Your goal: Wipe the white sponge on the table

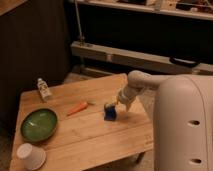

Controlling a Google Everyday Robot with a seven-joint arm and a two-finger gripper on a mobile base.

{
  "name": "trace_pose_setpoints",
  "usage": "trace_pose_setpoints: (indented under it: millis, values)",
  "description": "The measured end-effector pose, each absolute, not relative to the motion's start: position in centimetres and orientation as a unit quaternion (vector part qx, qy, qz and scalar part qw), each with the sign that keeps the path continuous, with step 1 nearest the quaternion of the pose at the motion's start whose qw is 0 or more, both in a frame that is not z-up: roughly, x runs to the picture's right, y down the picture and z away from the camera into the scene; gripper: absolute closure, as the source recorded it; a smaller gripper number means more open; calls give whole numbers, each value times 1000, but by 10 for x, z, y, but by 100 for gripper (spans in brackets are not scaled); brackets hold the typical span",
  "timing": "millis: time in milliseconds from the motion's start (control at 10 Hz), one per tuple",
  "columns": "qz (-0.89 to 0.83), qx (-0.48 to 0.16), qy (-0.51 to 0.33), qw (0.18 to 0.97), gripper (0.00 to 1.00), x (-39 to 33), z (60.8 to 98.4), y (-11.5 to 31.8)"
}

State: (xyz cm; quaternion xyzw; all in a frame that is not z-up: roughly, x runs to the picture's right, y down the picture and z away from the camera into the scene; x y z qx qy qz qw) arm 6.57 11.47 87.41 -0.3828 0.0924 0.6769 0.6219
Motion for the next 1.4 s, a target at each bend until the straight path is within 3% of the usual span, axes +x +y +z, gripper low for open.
trace_pose_setpoints:
  millis: [1400]
  values:
    - [662,-424,83,612,20,45,876,127]
